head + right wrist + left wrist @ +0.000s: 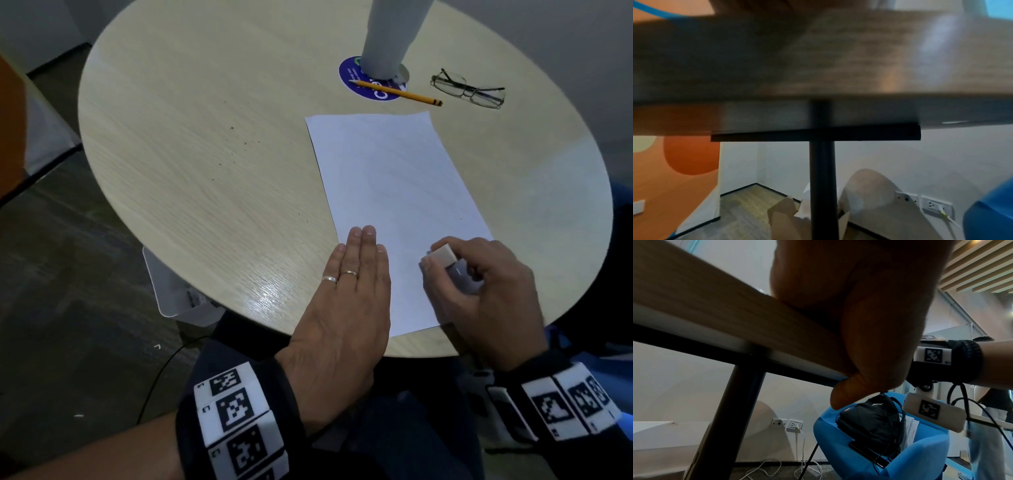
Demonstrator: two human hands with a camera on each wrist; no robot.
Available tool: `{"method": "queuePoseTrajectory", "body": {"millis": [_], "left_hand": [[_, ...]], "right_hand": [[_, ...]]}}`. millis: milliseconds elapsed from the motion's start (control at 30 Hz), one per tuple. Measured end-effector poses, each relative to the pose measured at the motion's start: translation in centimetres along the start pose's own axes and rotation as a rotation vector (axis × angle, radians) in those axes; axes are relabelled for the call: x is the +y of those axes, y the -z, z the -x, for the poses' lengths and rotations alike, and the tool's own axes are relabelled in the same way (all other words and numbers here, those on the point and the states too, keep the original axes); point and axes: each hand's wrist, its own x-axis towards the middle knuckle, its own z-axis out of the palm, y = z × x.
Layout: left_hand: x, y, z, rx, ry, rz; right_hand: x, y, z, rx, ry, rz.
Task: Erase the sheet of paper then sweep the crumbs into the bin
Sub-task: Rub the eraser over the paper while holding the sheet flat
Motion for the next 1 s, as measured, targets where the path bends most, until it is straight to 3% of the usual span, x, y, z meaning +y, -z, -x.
{"method": "queuePoseTrajectory", "body": {"millis": [67, 200, 333, 533, 700, 833, 1000], "left_hand": [[0.0, -0.1, -0.1, 0.004, -0.002, 0.007], [0.0, -0.2, -0.2, -0.001, -0.006, -0.011], [0.0, -0.1, -0.1, -0.017, -0.003, 0.005], [-0.1, 0.2, -0.3, -0.043, -0.01, -0.01], [0.0, 0.6, -0.2, -0.058, -0.002, 0.012], [0.0, 0.5, -0.3, -0.045, -0.009, -0.022], [0.0, 0.9, -0.2, -0.087, 0.007, 0.008]], "right_hand": [[-0.3, -0.1, 0.1, 0.023, 0.003, -0.017], [-2.5, -1.2, 1.4, -0.081, 0.104, -0.03], [0.2, -0.4, -0.4, 0.012, -0.015, 0.003], [-2.6, -1.5, 0.8, -0.067, 0.045, -0.048], [-0.2, -0.7, -0.5, 0.04, -0.032, 0.01], [-2.8, -1.6, 0.9, -0.04, 0.045, -0.037], [-0.6, -0.8, -0.6, 0.031, -0.029, 0.056]]}}
